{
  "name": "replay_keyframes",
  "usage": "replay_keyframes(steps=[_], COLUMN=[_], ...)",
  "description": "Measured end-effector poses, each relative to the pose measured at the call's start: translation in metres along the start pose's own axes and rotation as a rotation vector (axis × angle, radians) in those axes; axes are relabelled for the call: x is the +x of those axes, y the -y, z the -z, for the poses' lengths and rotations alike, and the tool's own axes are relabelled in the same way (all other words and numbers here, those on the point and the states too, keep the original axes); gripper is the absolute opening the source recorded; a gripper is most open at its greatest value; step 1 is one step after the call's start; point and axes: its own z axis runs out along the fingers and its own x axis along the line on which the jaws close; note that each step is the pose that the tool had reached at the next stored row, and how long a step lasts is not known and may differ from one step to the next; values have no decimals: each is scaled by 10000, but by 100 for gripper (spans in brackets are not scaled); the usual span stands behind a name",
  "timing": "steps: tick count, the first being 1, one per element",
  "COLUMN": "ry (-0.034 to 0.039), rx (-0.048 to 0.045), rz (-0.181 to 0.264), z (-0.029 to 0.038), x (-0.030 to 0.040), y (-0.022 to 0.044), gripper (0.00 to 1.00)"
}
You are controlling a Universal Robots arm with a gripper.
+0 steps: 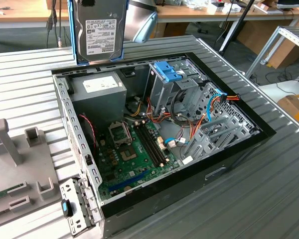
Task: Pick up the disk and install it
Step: 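Pick up the disk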
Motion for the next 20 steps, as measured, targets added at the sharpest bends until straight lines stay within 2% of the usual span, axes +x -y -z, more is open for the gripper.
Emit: replay_keyframes(steps=[4, 12, 20], ry=[1, -11, -40], rx=[1, 0, 0], rz=[0, 0, 0], z=[0, 3, 4], x=[7, 114, 205], y=[15, 133, 209], gripper=[36, 36, 36])
